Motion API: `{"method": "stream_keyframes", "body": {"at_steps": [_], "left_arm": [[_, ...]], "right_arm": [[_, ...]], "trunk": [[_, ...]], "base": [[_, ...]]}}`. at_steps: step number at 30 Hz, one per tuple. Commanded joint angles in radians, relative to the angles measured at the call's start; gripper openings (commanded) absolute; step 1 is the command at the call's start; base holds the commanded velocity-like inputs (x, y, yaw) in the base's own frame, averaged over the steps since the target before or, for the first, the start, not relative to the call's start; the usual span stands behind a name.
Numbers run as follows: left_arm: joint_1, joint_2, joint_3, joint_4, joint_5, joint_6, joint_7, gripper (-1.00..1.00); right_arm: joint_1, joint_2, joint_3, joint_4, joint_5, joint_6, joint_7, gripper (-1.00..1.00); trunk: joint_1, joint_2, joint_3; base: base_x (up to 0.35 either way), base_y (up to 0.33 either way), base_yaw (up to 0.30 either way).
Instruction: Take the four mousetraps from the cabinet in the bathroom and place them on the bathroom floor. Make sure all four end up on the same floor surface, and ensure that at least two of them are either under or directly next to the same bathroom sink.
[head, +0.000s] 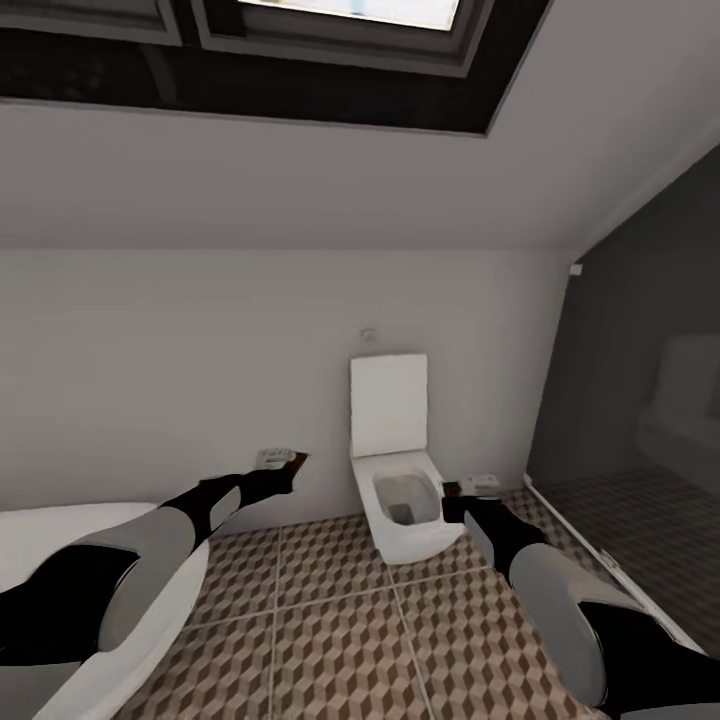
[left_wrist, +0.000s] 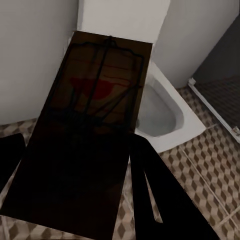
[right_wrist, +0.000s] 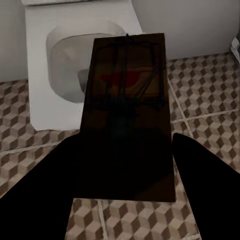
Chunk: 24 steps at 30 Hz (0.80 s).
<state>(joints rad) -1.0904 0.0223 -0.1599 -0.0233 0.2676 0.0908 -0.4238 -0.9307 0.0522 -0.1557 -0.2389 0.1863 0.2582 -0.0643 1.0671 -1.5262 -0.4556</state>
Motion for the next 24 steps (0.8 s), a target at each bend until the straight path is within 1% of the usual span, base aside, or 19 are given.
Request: {"method": "stream_keyframes", "body": {"at_steps": [1,24], "left_arm": [[0.0,0.0,-0.007,-0.002,0.007,0.006,-0.001,-1.0],[0.0,0.0,-0.007,-0.001,0.007,0.006,-0.001,-1.0]], "right_arm": [[0.0,0.001,-0.008,-0.002,0.01,0.006,0.0,-1.0],[0.0,0.002,-0.008,-0.002,0.009,0.006,0.0,-1.0]], "trunk": [[0.0,-0.001,-0.001],[0.0,-0.001,-0.001]], "base": [[0.0,0.0,0.299],[0.0,0.0,0.299]]}}
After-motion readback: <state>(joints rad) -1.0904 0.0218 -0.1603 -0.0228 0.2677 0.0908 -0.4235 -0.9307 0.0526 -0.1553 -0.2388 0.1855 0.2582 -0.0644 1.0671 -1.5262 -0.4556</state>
